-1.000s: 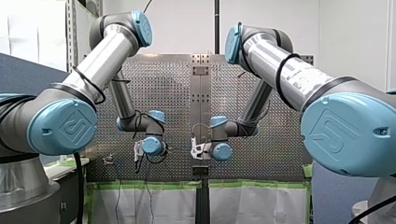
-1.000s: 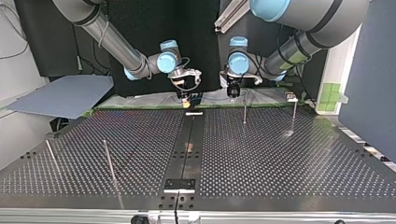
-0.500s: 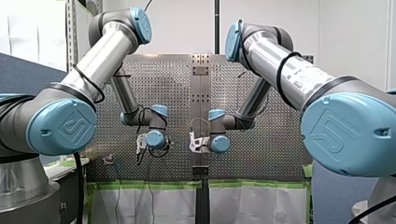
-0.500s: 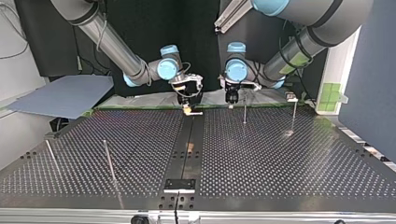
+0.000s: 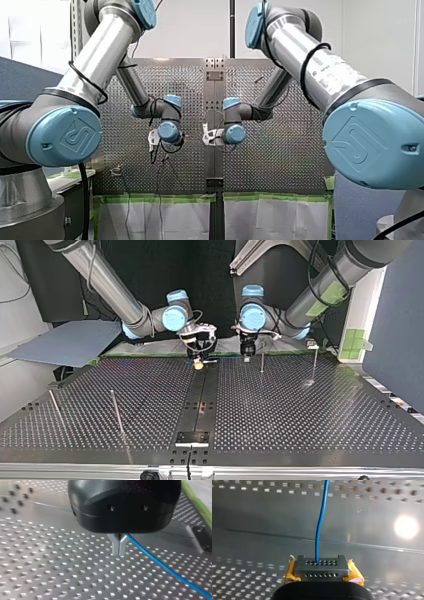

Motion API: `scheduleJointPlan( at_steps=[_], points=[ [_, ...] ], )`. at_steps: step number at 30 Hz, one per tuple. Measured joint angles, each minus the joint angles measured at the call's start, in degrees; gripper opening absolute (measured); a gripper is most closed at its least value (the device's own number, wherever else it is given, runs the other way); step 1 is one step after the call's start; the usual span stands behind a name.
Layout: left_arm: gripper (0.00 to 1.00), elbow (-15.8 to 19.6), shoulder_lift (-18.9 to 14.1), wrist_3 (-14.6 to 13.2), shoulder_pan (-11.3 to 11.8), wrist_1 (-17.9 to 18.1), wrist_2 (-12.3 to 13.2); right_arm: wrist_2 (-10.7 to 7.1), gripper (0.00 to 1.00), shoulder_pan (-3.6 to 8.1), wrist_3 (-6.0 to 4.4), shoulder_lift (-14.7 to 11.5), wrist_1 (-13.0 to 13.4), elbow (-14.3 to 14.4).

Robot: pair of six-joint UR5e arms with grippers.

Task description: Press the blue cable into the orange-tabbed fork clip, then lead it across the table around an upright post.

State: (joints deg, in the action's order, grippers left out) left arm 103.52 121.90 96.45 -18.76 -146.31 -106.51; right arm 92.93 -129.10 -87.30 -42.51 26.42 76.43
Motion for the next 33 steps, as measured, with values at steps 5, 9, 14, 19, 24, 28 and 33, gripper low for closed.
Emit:
scheduleJointPlan(
  at_steps=[5, 9, 14, 19, 24, 28, 33],
  points=[
    [0.02, -0.01, -2.95, 0.77, -0.31, -1.5, -1.51, -0.02, 0.0, 0.05, -0.14, -2.96, -0.9, 0.0],
    [0.02, -0.01, -5.24, 1.01, -0.6, -1.82, -1.84, -0.02, 0.0, 0.11, -0.21, -5.07, -2.04, 0.0],
    [0.02, -0.01, -8.02, 1.74, -0.74, -1.91, -1.91, -0.07, 0.0, 0.56, -0.71, -7.76, -3.28, 0.0],
    [0.02, -0.32, -11.16, 2.92, -0.76, -2.12, -2.14, -0.05, 0.0, 0.85, -1.27, -10.64, -4.55, -0.22],
    [0.02, -1.49, -14.13, 3.56, -0.78, -3.47, -2.44, -0.01, 0.0, 0.87, -1.33, -13.21, -6.03, -0.97],
    [0.02, -2.82, -16.19, 3.48, -0.8, -5.26, -2.5, 0.08, 0.0, 0.84, -1.19, -15.69, -7.41, -1.64],
    [0.02, -4.48, -18.76, 3.67, -0.81, -6.59, -2.51, 0.55, 0.0, 0.92, -1.07, -18.65, -8.75, -2.5]
  ],
)
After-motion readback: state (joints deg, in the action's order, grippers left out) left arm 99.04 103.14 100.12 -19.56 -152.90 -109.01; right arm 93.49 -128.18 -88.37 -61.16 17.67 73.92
